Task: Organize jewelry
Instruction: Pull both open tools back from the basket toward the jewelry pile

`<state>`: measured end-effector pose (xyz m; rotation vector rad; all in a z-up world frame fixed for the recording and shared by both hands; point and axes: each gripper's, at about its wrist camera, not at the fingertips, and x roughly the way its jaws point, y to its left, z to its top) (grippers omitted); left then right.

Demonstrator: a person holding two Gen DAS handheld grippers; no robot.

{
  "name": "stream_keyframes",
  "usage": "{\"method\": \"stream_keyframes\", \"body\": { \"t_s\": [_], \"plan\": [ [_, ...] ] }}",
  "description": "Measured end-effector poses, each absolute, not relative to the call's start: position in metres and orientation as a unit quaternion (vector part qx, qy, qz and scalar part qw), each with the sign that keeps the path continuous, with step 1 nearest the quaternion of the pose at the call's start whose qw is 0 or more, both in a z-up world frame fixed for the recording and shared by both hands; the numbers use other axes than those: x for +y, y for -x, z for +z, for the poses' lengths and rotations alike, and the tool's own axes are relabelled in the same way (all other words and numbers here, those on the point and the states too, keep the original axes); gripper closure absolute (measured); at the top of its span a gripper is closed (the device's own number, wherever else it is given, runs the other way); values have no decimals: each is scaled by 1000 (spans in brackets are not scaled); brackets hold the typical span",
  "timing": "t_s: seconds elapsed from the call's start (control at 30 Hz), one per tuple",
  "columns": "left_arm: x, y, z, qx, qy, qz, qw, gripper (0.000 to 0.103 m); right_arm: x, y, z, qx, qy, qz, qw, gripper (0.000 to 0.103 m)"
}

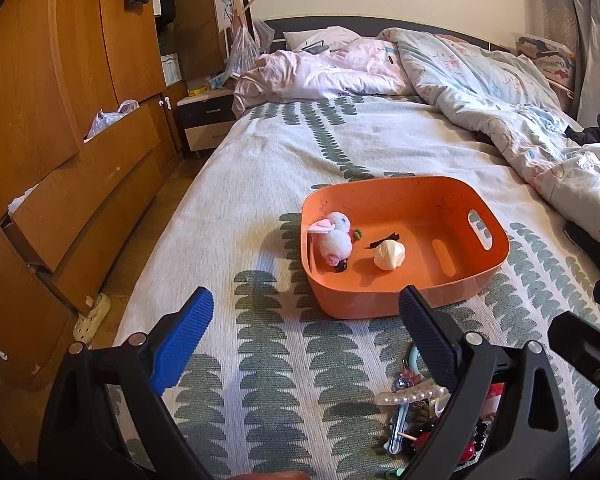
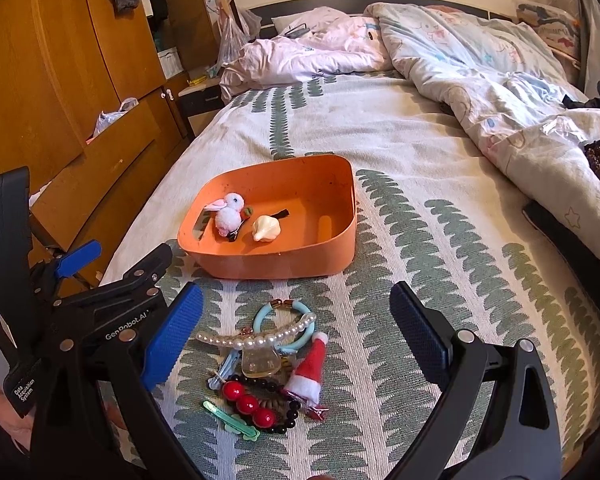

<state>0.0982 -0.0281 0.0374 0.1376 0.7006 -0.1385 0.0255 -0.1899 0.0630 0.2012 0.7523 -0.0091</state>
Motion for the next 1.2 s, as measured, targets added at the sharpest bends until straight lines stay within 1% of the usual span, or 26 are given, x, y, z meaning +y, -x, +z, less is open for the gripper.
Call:
{"method": "stream_keyframes", "body": {
  "t_s": [0.73, 0.93, 1.2],
  "plan": [
    [-26, -95, 30, 348, -69, -63, 933, 10, -190, -22, 58, 376, -104, -3, 921, 9],
    [-25, -91, 15, 363, -70, -62, 927, 10, -197, -16, 43, 391, -111, -11, 914, 9],
    [-25, -91, -10, 390, -76, -64, 915, 10, -201, -16, 7, 435, -122, -12, 892, 9]
  ]
}}
